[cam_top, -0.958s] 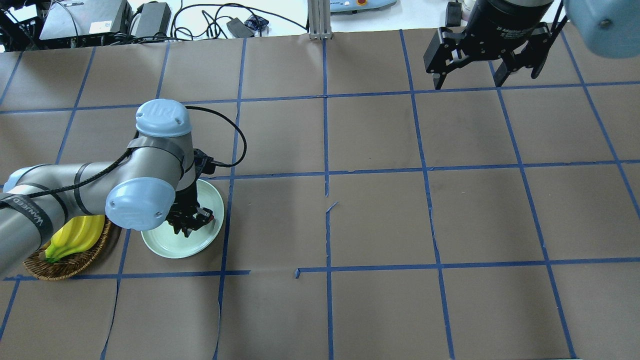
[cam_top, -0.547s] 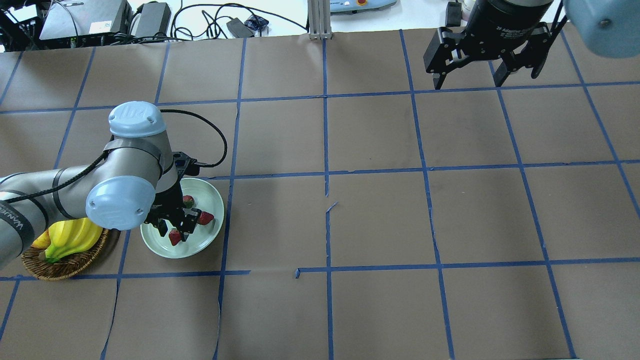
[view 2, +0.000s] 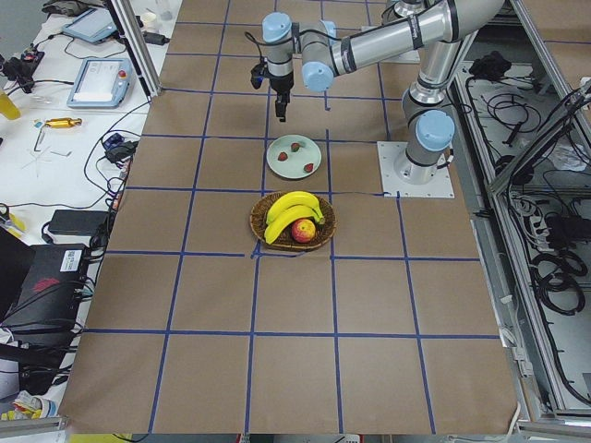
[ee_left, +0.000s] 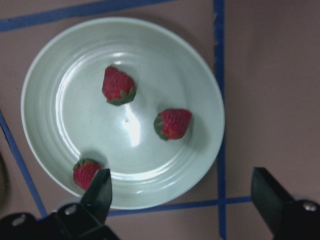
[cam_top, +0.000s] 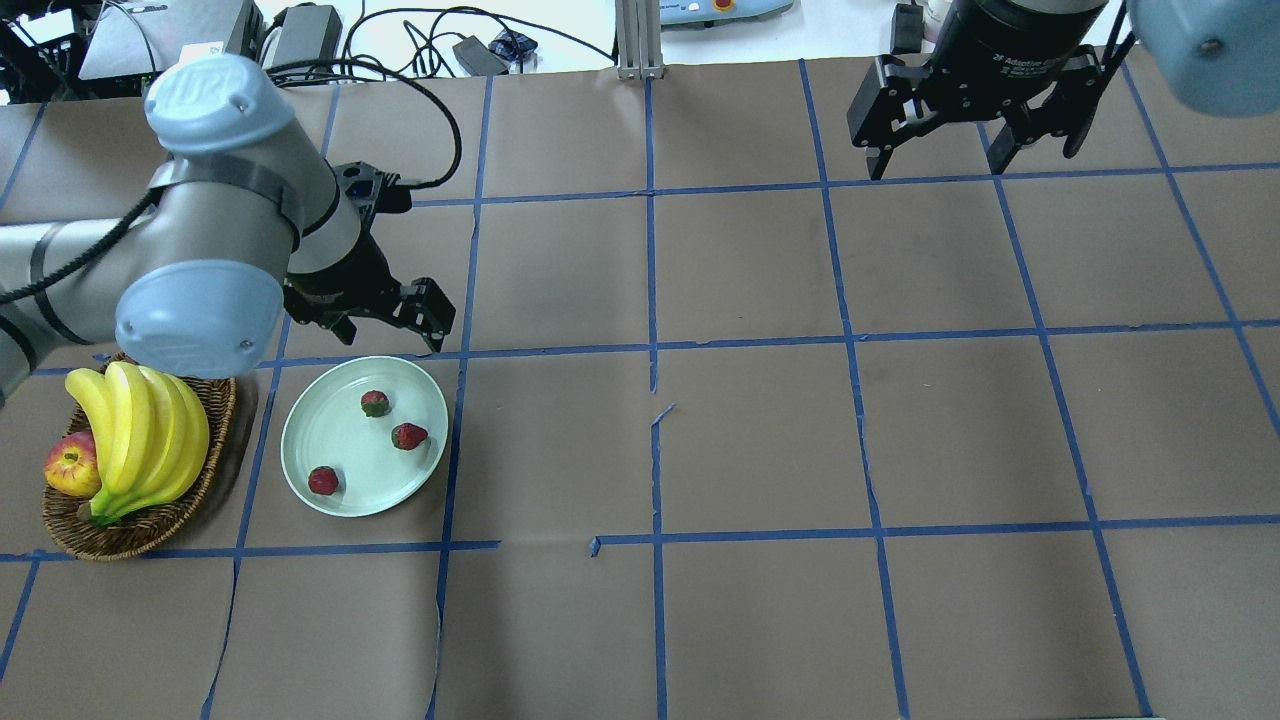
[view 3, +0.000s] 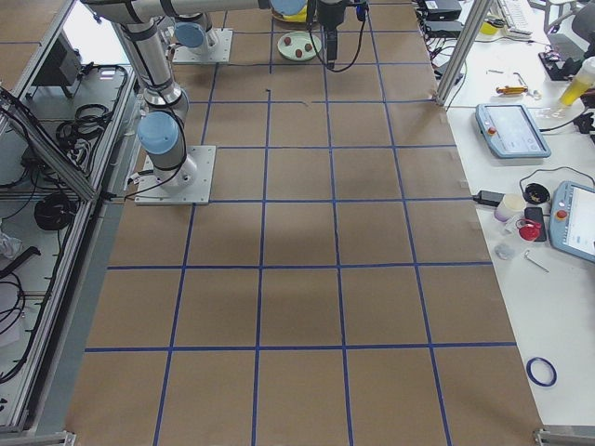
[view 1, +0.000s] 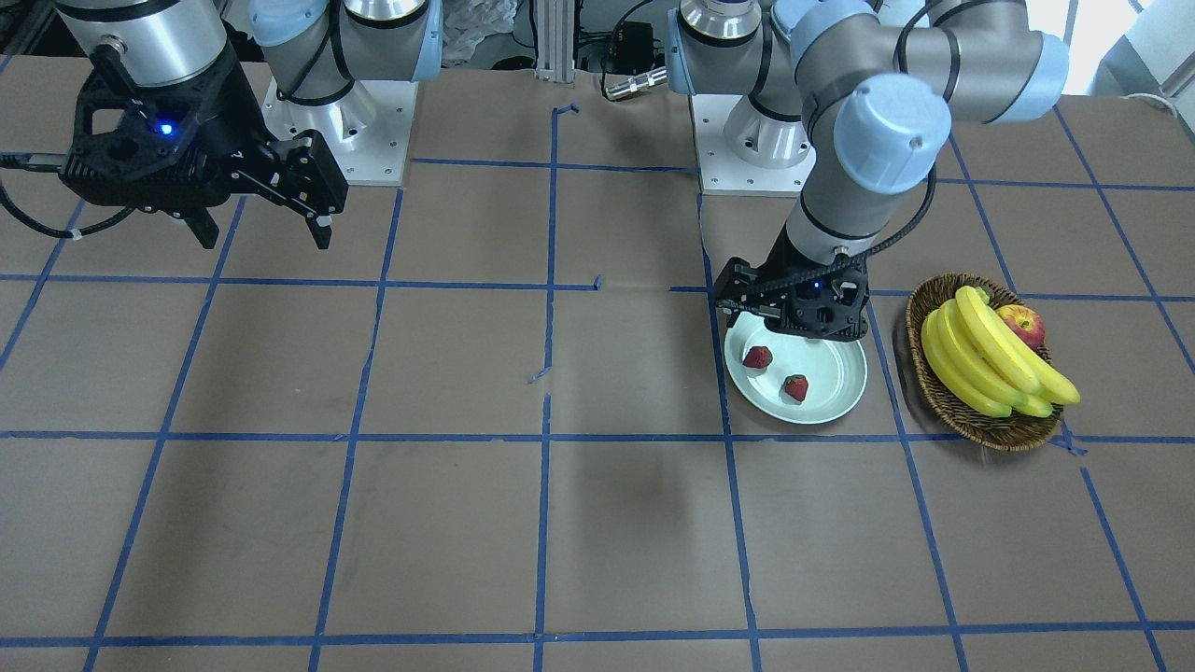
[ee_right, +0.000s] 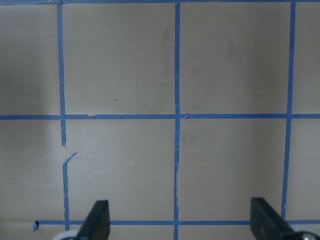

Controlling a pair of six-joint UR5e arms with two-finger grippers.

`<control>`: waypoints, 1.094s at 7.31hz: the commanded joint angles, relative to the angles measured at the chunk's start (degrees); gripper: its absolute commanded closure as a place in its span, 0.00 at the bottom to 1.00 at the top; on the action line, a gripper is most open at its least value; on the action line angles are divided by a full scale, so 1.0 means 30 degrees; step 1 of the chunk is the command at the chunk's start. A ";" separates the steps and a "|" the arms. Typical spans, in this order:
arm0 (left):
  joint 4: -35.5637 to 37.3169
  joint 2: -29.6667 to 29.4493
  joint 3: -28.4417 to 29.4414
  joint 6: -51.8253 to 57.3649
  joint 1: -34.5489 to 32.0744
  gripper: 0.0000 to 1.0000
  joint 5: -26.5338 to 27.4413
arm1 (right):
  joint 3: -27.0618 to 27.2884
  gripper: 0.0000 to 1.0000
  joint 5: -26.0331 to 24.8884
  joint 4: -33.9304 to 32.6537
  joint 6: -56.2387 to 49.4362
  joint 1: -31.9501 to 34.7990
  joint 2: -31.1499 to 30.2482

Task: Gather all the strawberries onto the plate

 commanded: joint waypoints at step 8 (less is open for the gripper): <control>-0.4657 0.1392 0.4689 -0.0405 -0.0566 0.00 -0.0343 | 0.0059 0.00 -0.0208 0.0194 -0.0498 0.0205 -0.0075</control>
